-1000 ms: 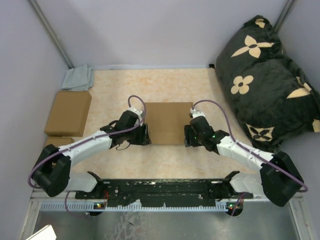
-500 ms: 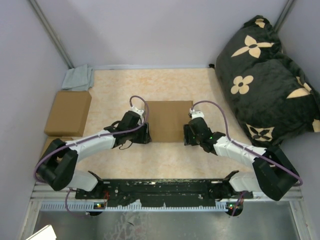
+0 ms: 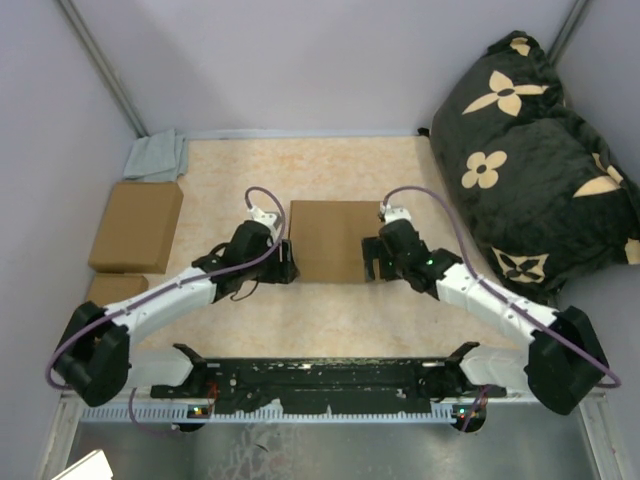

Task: Fold the paper box

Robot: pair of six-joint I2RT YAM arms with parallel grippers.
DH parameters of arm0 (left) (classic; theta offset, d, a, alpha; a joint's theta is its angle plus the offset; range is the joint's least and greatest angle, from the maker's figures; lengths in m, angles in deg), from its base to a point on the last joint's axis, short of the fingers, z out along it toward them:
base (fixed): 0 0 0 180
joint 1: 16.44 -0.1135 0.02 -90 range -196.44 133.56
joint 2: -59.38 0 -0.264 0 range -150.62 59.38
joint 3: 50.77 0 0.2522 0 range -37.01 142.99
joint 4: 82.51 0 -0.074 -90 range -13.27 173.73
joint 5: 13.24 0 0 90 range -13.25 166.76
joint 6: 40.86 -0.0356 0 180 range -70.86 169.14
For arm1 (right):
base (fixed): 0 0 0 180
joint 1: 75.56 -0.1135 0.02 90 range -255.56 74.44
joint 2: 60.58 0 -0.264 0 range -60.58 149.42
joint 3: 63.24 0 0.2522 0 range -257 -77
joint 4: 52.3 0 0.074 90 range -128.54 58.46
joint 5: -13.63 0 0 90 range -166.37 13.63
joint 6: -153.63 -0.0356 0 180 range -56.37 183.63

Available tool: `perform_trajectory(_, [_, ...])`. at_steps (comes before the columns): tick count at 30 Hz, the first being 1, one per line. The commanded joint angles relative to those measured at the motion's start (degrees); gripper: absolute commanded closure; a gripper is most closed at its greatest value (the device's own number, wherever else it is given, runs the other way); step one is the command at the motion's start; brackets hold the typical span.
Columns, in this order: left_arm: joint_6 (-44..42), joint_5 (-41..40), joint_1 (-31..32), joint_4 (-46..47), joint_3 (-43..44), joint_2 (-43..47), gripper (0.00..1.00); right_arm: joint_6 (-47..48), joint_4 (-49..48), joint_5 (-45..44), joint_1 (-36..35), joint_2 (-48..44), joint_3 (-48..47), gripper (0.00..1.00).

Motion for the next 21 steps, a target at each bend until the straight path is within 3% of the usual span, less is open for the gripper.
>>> perform_trajectory(1, [0.69,-2.42,0.28,-5.41,0.54,7.12,0.36,3.54,6.28,-0.38,-0.39,-5.54,-11.53,0.14])
perform_trajectory(3, [0.25,-0.71,0.28,-4.72,0.29,9.56,0.45,5.31,5.36,-0.19,0.05,-3.59,-15.77,0.18])
perform_trajectory(5, [-0.88,2.26,0.28,-2.08,-0.47,10.29,0.7,7.56,2.43,1.63,1.54,1.02,-19.7,0.38])
perform_trajectory(7, [-2.51,5.45,0.32,0.8,-1.61,9.42,0.98,8.51,-0.19,5.08,3.23,8.02,-24.68,0.84])
perform_trajectory(8, [-2.98,6.94,0.35,1.23,-1.7,8.4,1.0,8.9,-1.77,6.57,3.9,11.45,-27.33,1.0])
perform_trajectory(15, [-4.63,12.5,1.01,6.47,-3.8,3.06,1.0,11.39,-4.72,11.09,4.43,38.93,-51.24,1.0])
perform_trajectory(21, [-2.75,10.17,1.74,12.88,-5.44,-3.01,1.0,10.55,-2.7,12.83,4.45,53.51,-64.11,1.0])
